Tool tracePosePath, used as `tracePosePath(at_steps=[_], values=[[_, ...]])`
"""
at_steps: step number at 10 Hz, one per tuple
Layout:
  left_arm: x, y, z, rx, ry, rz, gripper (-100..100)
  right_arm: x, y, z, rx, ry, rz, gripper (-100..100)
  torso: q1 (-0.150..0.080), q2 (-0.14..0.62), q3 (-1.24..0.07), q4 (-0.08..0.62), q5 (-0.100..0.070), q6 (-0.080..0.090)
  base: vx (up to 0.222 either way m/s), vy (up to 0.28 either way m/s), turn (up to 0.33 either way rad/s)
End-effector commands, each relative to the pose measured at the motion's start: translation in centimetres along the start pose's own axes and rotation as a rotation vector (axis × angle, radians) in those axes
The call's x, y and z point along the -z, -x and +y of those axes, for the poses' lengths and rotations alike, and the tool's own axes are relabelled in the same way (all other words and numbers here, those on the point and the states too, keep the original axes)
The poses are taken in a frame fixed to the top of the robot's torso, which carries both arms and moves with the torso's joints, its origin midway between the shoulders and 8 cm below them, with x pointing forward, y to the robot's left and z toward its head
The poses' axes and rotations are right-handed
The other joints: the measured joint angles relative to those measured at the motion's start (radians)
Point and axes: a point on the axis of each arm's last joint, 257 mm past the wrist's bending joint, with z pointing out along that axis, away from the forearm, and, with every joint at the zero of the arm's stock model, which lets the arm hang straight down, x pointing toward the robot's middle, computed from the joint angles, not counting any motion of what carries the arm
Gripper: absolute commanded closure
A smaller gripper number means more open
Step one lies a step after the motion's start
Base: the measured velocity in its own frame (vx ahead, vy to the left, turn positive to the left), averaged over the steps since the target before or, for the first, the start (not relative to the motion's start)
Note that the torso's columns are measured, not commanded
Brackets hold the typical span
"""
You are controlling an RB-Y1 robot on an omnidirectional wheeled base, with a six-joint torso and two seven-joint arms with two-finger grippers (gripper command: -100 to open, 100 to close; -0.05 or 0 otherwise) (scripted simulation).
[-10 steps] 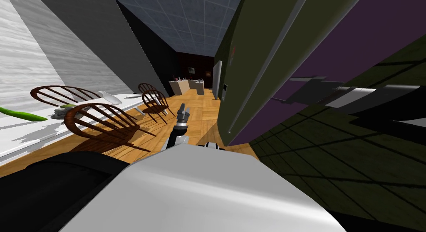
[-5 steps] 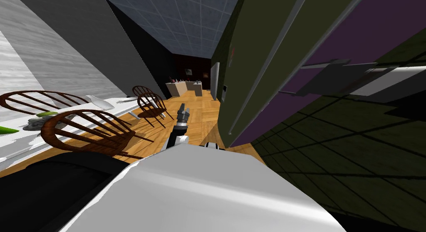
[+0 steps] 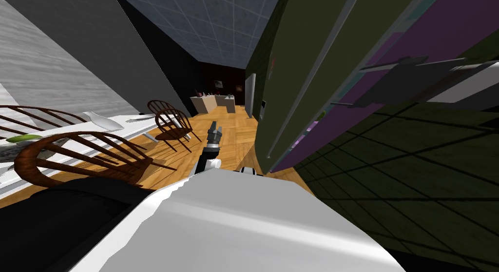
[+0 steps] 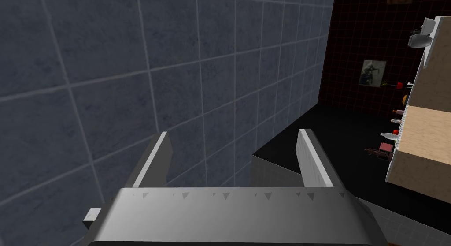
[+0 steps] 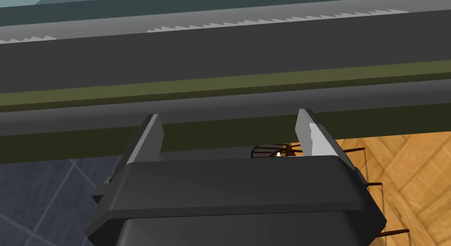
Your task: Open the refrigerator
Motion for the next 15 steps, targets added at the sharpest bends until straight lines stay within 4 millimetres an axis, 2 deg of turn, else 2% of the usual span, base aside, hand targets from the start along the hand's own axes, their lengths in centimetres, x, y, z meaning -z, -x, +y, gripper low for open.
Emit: tracePosePath(at_steps=[1,5,6,7,8,12,14,15], values=[[0.0,0.0,0.0,0.0,0.0,0.0,0,0.4,-1.3,-1.2,-0.055,-0.096,-0.017,100,-0.002,0.001,0.003,-0.001,-0.004,0.003,-0.063,0.035,-0.301],[0.0,0.0,0.0,0.0,0.0,0.0,0,-0.7,1.2,-3.8,-0.055,-0.22,-0.12,100,-0.006,0.014,0.013,0.006,-0.005,0.008,-0.021,0.024,-0.042],[0.0,0.0,0.0,0.0,0.0,0.0,0,-1.1,1.8,-3.8,-0.059,-0.219,-0.14,100,-0.006,0.014,0.013,0.006,-0.006,0.008,0.004,-0.006,-0.006],[0.0,0.0,0.0,0.0,0.0,0.0,0,-1.5,2.0,-3.5,-0.063,-0.212,-0.148,100,-0.006,0.014,0.013,0.006,-0.006,0.008,0.003,-0.006,-0.001],[0.0,0.0,0.0,0.0,0.0,0.0,0,-1.0,0.1,-4.4,-0.123,-0.303,-0.145,100,-0.005,0.015,0.013,0.006,-0.005,0.008,-0.052,0.024,-0.354],[0.0,0.0,0.0,0.0,0.0,0.0,0,-1.9,1.8,-7.0,-0.143,-0.417,-0.212,100,-0.004,0.012,0.011,0.005,-0.005,0.008,-0.03,0.024,-0.031],[0.0,0.0,0.0,0.0,0.0,0.0,0,-2.9,3.3,-7.0,-0.146,-0.413,-0.254,100,-0.006,0.012,0.012,0.005,-0.006,0.008,0.008,-0.004,-0.002],[0.0,0.0,0.0,0.0,0.0,0.0,0,-2.7,0.8,-7.5,-0.216,-0.492,-0.231,100,-0.005,0.014,0.013,0.005,-0.005,0.008,-0.045,0.028,-0.287]])
